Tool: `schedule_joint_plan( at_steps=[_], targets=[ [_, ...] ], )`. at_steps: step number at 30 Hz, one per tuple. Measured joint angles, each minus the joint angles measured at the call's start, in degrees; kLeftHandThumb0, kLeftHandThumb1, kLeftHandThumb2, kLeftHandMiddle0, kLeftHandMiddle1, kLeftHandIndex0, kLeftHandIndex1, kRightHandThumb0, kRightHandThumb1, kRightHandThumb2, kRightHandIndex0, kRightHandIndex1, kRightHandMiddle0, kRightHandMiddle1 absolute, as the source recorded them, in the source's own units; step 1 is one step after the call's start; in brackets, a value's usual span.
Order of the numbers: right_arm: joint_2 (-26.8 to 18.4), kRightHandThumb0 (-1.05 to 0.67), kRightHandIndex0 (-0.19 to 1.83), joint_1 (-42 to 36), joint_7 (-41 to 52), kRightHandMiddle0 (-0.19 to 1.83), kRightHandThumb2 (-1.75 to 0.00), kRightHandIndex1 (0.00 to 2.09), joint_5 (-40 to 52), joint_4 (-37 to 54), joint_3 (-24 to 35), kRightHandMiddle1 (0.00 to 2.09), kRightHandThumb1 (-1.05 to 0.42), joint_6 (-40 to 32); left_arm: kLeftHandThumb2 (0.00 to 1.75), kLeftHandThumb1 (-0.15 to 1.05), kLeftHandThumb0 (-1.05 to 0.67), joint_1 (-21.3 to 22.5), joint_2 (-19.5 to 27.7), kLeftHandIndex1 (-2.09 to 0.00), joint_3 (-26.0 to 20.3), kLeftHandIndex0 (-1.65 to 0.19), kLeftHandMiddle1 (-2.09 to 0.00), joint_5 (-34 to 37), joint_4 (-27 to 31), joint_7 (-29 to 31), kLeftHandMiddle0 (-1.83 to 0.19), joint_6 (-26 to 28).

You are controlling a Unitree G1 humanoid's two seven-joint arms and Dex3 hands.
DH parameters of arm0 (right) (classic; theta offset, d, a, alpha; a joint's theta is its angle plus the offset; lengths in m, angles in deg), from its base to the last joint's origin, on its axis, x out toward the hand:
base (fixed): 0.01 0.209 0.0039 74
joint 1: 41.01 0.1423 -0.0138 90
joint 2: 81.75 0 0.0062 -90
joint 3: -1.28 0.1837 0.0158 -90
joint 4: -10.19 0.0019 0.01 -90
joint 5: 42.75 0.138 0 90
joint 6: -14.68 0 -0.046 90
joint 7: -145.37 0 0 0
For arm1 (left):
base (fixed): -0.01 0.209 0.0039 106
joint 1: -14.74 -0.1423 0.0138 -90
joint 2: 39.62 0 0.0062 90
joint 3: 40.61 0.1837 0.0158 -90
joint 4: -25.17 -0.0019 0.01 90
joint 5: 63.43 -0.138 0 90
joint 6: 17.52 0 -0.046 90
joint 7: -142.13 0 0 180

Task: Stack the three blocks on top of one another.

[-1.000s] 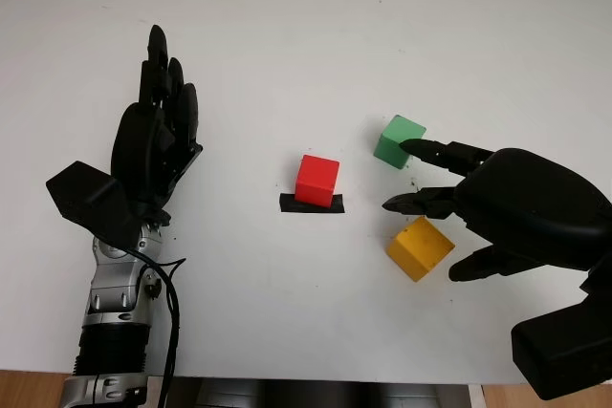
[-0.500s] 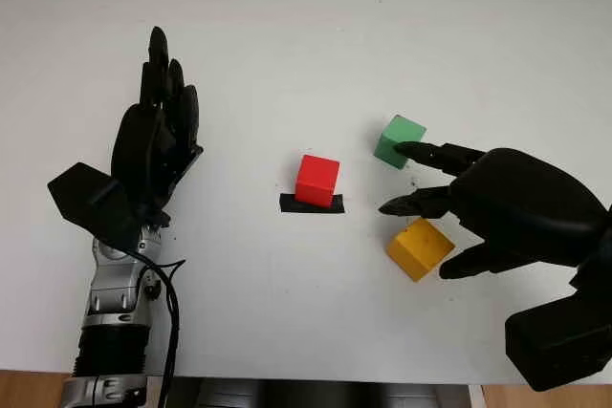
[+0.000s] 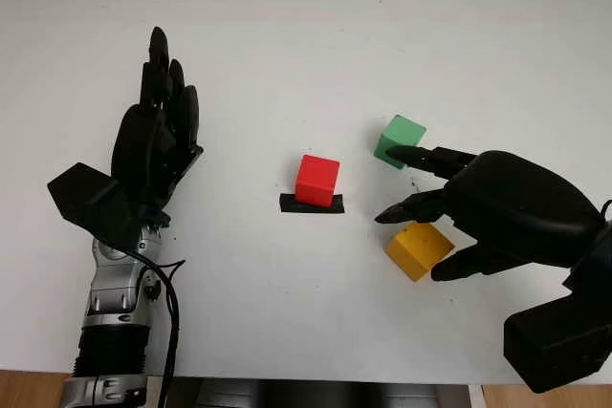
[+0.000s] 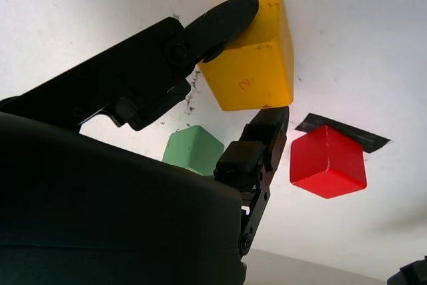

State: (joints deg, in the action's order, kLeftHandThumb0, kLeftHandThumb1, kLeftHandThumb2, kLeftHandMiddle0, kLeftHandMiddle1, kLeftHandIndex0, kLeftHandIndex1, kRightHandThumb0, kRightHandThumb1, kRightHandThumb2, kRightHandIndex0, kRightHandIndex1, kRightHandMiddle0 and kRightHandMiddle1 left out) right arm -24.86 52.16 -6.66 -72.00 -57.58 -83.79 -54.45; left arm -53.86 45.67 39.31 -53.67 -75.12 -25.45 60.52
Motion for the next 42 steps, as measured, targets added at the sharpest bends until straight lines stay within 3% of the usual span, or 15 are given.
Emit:
schedule_joint_plan(
  at_steps=[3, 7, 21, 27, 36, 42],
  targets=[
    [0.38, -0.38, 0.36, 0.30, -1.21, 0.84, -0.05, 0.07, 0.00, -0.53, 0.01, 0.68, -0.78, 0.31, 0.63, 1.05, -0.69, -0.02, 0.00, 0.00, 0.00, 0.19, 0.00, -0.04, 0.00, -0.03, 0.19, 0.00],
    [0.38, -0.37, 0.39, 0.78, -2.86, 0.78, -0.06, 0.07, -0.98, -1.53, 0.12, 0.86, -0.79, 1.49, 0.63, 1.05, -0.68, -0.03, 0.01, 0.00, 0.00, 0.19, 0.00, 0.01, 0.00, 0.11, 0.19, 0.00],
    [0.36, -0.37, 0.41, 2.87, -3.18, 0.70, -0.05, 0.07, -0.51, -2.98, 0.37, 1.01, -0.82, 1.17, 0.62, 1.05, -0.70, -0.04, 0.02, 0.00, 0.01, 0.19, 0.00, 0.01, -0.03, 0.47, 0.19, 0.01],
    [0.39, -0.38, 0.40, 7.26, -0.79, 0.69, -0.06, 0.06, 3.41, -3.56, 0.48, 1.02, -0.84, -2.76, 0.62, 1.05, -0.71, -0.20, 0.02, 0.00, 0.05, 0.19, 0.00, -0.17, -0.03, 0.36, 0.19, 0.06],
    [1.83, -0.43, 0.39, 16.82, 2.21, 0.58, -0.05, 0.06, 10.80, -7.51, -0.58, 1.28, -0.88, -7.98, 0.61, 1.05, -0.71, -0.56, -0.01, 0.00, 0.16, 0.19, 0.00, -0.43, 0.09, -0.11, 0.19, 0.96],
    [5.56, -0.42, 0.40, 24.04, 2.62, 0.61, -0.05, 0.06, 14.88, -10.33, -2.16, 1.31, -0.86, -13.23, 0.62, 1.05, -0.70, -0.86, -0.20, 0.00, 0.41, 0.19, 0.00, -0.46, 0.43, -0.62, 0.19, 1.22]
  ],
)
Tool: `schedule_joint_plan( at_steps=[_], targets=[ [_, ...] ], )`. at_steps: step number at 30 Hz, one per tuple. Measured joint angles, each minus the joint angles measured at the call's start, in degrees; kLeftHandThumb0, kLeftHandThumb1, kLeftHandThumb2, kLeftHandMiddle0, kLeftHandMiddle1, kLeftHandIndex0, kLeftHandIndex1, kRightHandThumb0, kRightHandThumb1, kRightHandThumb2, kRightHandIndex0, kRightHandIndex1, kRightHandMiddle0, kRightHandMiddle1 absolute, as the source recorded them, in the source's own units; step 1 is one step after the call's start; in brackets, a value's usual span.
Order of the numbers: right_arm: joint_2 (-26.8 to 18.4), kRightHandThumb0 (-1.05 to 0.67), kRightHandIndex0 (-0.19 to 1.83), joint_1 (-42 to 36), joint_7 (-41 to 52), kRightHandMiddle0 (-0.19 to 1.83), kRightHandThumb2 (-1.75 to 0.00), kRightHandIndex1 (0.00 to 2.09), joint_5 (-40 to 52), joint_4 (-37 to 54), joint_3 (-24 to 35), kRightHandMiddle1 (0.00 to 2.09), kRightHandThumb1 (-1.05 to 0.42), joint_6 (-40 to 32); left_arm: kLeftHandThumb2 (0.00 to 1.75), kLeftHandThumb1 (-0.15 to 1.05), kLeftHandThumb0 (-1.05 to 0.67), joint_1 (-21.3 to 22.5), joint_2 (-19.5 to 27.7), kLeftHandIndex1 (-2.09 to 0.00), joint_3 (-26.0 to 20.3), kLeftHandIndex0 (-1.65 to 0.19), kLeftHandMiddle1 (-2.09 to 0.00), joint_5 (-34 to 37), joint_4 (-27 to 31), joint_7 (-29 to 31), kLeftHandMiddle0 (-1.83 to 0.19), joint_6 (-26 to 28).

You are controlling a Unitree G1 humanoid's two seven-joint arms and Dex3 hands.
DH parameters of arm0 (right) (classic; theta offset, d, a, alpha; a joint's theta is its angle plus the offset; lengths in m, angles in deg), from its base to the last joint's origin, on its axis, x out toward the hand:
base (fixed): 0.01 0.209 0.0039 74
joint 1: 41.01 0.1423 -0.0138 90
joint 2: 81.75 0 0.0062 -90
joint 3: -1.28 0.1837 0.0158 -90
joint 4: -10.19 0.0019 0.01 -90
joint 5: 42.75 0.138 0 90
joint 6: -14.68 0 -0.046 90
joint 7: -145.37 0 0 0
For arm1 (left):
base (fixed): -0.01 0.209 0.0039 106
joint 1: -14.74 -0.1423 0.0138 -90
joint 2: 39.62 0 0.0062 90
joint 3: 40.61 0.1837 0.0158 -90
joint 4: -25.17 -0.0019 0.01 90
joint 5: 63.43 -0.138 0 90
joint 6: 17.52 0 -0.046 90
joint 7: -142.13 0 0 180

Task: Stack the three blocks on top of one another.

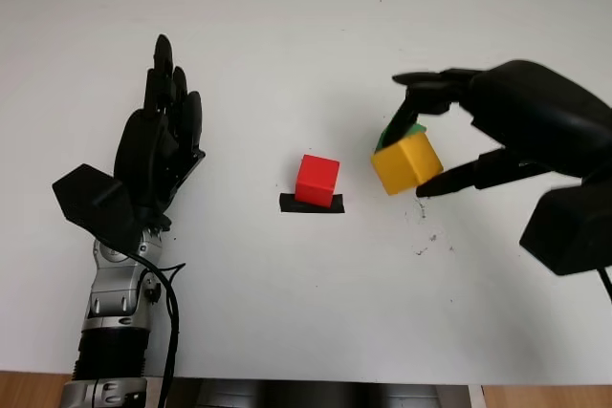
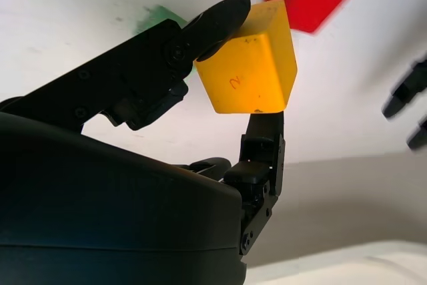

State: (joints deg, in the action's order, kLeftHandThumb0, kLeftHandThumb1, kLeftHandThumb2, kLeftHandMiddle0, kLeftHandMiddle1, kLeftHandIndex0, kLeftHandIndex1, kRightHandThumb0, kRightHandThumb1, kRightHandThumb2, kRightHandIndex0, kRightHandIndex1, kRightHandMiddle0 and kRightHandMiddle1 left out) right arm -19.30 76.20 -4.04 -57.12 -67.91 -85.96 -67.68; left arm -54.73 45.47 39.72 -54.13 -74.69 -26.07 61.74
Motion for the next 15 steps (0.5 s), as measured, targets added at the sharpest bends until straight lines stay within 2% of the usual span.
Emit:
schedule_joint_plan(
  at_steps=[6, 11, 15],
  targets=[
    [4.57, -0.44, 0.36, 2.97, -0.14, 0.50, -0.06, 0.04, 3.04, -2.96, -2.23, 1.47, -0.89, -3.36, 0.62, 1.05, -0.70, -0.31, -0.25, 0.00, 0.24, 0.19, 0.00, -0.04, 0.42, -0.51, 0.19, -0.01],
    [6.09, -0.45, 0.35, 5.08, -0.03, 0.46, -0.06, 0.04, 2.92, -3.81, -3.98, 1.48, -0.90, -6.91, 0.62, 1.05, -0.70, -0.66, -0.39, 0.00, 0.32, 0.19, 0.00, -0.08, 0.60, -1.14, 0.19, 0.05],
    [6.73, -0.42, 0.30, 8.50, 2.60, 0.38, -0.06, 0.02, 3.55, -4.83, -5.51, 1.51, -0.92, -13.25, 0.62, 1.05, -0.71, -0.77, -0.40, 0.00, 0.56, 0.19, 0.00, -0.14, 1.24, -1.61, 0.19, 0.32]
  ],
)
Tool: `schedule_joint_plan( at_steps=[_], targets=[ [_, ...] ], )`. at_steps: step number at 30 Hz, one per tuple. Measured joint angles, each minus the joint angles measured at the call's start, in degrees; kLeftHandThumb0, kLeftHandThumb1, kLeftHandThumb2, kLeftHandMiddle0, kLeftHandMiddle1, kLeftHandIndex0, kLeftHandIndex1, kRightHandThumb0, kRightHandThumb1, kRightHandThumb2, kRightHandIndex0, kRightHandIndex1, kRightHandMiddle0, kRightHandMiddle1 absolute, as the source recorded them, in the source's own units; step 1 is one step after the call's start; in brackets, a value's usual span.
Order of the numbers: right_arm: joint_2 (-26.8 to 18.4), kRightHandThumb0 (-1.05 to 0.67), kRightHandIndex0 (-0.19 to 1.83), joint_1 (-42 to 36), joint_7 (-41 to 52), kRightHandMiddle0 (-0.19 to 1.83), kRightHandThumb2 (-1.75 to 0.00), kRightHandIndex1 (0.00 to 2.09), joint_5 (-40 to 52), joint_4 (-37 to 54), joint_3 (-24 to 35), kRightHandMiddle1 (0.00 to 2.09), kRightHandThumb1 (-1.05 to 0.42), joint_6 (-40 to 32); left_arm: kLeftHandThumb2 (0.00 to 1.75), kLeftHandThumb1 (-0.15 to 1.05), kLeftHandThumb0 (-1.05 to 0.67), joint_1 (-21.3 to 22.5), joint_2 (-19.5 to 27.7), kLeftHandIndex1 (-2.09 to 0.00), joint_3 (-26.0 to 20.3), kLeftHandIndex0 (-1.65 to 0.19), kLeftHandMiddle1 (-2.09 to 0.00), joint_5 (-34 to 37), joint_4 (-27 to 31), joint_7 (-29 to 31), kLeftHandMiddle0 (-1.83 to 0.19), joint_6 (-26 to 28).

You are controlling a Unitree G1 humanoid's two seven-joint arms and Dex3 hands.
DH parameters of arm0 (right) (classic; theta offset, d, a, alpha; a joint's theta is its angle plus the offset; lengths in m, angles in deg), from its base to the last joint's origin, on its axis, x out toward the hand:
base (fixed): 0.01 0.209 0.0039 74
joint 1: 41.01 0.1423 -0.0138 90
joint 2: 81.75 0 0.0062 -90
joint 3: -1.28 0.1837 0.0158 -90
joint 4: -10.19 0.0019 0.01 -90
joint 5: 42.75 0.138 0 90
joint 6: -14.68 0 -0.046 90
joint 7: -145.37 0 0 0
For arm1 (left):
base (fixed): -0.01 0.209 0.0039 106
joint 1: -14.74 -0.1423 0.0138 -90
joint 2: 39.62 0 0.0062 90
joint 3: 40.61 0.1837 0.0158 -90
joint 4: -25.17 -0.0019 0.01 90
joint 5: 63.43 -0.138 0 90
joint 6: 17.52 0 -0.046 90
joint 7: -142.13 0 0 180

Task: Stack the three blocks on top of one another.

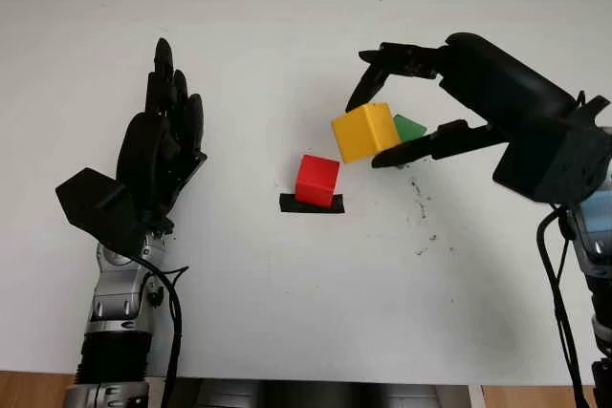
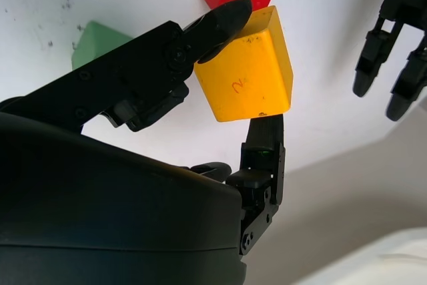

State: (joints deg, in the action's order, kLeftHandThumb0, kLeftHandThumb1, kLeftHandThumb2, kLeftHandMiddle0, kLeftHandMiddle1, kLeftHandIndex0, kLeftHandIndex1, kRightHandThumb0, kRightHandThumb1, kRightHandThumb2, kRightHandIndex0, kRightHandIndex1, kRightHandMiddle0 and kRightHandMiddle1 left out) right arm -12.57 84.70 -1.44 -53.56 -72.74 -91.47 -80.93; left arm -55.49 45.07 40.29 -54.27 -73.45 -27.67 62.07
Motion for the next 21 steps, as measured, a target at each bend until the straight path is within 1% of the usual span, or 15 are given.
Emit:
schedule_joint_plan(
  at_steps=[2, 5, 10, 17, 21],
  targets=[
    [-0.01, -0.42, 0.31, 2.18, 2.23, 0.38, -0.05, 0.02, -0.08, -0.34, -1.38, 1.53, -0.92, -3.31, 0.61, 1.05, -0.71, -0.02, 0.00, 0.00, 0.15, 0.19, 0.00, -0.06, 0.24, -0.18, 0.19, 0.15],
    [-0.14, -0.42, 0.32, 5.03, 5.37, 0.37, -0.06, 0.03, -0.68, -0.81, -3.50, 1.53, -0.92, -6.15, 0.62, 1.05, -0.70, -0.02, -0.10, 0.00, 0.29, 0.19, 0.00, -0.04, 0.29, -0.25, 0.19, 0.27],
    [-0.31, -0.41, 0.33, 8.39, 9.06, 0.36, -0.05, 0.04, -1.98, -2.14, -6.24, 1.52, -0.91, -7.58, 0.62, 1.05, -0.70, -0.03, -0.47, 0.00, 0.34, 0.19, 0.00, -0.05, 0.36, -0.92, 0.19, 0.44],
    [-0.61, -0.46, 0.35, 11.45, 12.26, 0.37, -0.06, 0.05, -5.68, -4.15, -9.90, 1.51, -0.92, -7.60, 0.62, 1.05, -0.70, -0.03, -1.15, 0.00, 0.71, 0.19, 0.00, -1.09, 0.80, -1.98, 0.19, 0.62],
    [-0.56, -0.47, 0.37, 13.43, 13.63, 0.38, -0.06, 0.06, -7.68, -4.65, -11.45, 1.51, -0.93, -9.88, 0.61, 1.05, -0.71, -0.04, -1.39, 0.00, 0.84, 0.19, 0.00, -1.27, 0.81, -2.14, 0.19, 0.59]
  ],
)
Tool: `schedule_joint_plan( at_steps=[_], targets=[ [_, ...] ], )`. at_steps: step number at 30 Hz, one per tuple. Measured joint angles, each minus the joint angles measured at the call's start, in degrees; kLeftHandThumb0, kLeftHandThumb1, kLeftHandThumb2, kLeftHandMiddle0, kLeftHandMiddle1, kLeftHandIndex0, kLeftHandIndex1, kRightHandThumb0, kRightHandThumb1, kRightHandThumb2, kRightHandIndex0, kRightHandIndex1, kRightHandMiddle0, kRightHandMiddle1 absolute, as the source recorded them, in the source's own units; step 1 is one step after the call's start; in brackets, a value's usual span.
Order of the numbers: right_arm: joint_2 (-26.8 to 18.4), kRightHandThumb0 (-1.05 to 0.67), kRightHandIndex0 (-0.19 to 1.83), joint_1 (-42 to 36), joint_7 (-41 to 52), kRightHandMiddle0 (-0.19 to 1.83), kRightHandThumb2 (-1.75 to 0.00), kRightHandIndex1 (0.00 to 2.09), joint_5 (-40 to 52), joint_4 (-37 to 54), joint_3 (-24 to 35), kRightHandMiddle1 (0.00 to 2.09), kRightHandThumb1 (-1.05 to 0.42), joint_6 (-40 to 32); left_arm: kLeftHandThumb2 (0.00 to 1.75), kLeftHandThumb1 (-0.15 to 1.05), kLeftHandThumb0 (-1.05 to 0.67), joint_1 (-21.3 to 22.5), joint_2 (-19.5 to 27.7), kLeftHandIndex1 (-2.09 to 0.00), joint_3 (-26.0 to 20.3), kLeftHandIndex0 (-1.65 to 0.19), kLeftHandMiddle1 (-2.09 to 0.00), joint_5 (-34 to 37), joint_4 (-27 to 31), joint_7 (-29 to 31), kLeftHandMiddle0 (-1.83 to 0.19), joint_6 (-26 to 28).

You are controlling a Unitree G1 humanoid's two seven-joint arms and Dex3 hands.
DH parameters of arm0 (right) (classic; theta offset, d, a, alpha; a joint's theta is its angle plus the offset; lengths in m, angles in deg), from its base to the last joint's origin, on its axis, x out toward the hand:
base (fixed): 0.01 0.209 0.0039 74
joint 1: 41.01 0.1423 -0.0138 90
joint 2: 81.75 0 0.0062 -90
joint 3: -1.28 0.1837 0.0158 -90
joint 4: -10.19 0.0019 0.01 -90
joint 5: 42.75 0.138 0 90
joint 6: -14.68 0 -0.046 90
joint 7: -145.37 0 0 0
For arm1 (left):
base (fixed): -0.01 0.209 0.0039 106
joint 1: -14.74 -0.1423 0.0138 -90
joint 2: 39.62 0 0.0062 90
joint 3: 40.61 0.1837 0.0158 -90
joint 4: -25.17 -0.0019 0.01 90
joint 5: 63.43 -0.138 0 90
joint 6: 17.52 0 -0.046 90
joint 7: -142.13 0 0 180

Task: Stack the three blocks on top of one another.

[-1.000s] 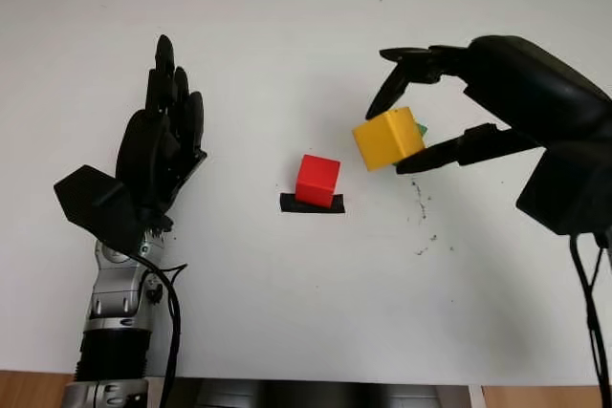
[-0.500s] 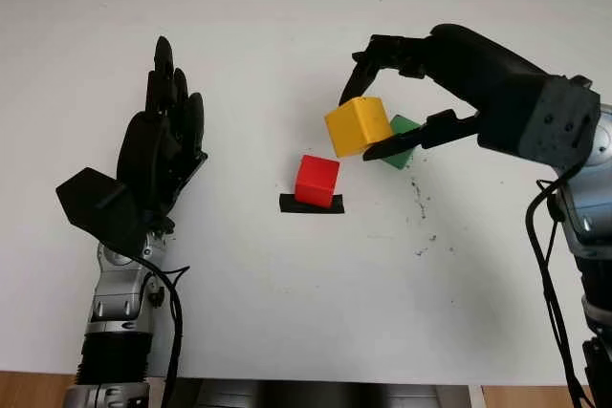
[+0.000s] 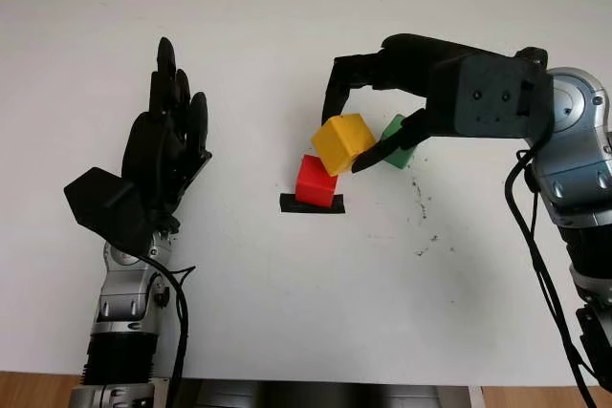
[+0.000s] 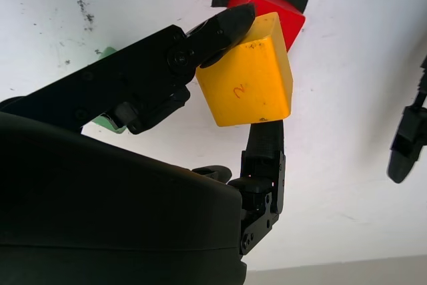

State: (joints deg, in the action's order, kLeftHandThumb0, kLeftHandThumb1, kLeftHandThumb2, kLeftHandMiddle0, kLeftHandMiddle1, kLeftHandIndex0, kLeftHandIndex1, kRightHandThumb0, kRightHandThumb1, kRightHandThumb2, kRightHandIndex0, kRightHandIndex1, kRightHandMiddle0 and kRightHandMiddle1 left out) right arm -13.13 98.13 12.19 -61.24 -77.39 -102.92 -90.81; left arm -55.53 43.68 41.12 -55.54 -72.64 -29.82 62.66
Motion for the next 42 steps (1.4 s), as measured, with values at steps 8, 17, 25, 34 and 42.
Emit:
schedule_joint_plan(
  at_steps=[8, 17, 25, 34, 42],
  targets=[
    [1.34, -0.44, 0.33, 1.84, 0.72, 0.35, -0.06, 0.04, -3.56, -1.18, -2.93, 1.55, -0.94, -2.23, 0.62, 1.05, -0.71, -0.18, -0.12, 0.00, 0.50, 0.19, 0.00, -0.36, 0.55, 0.01, 0.19, -0.02],
    [3.33, -0.43, 0.32, 2.67, 0.27, 0.36, -0.05, 0.04, -4.12, -4.80, -3.71, 1.60, -0.94, -0.51, 0.62, 1.05, -0.70, -1.22, -0.27, 0.00, 0.49, 0.19, 0.00, -0.30, 0.55, 0.09, 0.19, -0.43],
    [5.45, -0.42, 0.27, 3.78, 0.31, 0.33, -0.05, 0.02, -5.47, -5.23, -4.94, 1.65, -0.94, -2.02, 0.61, 1.05, -0.70, -1.37, -0.60, 0.00, 0.49, 0.19, 0.00, -0.27, 0.57, -0.08, 0.19, -0.59],
    [7.38, -0.45, 0.28, 5.29, 1.08, 0.30, -0.06, 0.04, -7.99, -5.07, -6.35, 1.69, -0.94, -8.76, 0.60, 1.05, -0.70, -1.53, -0.99, 0.00, 0.63, 0.19, 0.00, -1.03, 0.96, -1.35, 0.19, -0.59],
    [7.79, -0.48, 0.31, 6.07, 2.51, 0.26, -0.06, 0.06, -9.22, -4.01, -7.43, 1.71, -0.96, -13.30, 0.60, 1.05, -0.71, -1.90, -1.38, 0.00, 0.80, 0.19, 0.00, -1.53, 1.30, -2.23, 0.19, -0.59]
  ],
)
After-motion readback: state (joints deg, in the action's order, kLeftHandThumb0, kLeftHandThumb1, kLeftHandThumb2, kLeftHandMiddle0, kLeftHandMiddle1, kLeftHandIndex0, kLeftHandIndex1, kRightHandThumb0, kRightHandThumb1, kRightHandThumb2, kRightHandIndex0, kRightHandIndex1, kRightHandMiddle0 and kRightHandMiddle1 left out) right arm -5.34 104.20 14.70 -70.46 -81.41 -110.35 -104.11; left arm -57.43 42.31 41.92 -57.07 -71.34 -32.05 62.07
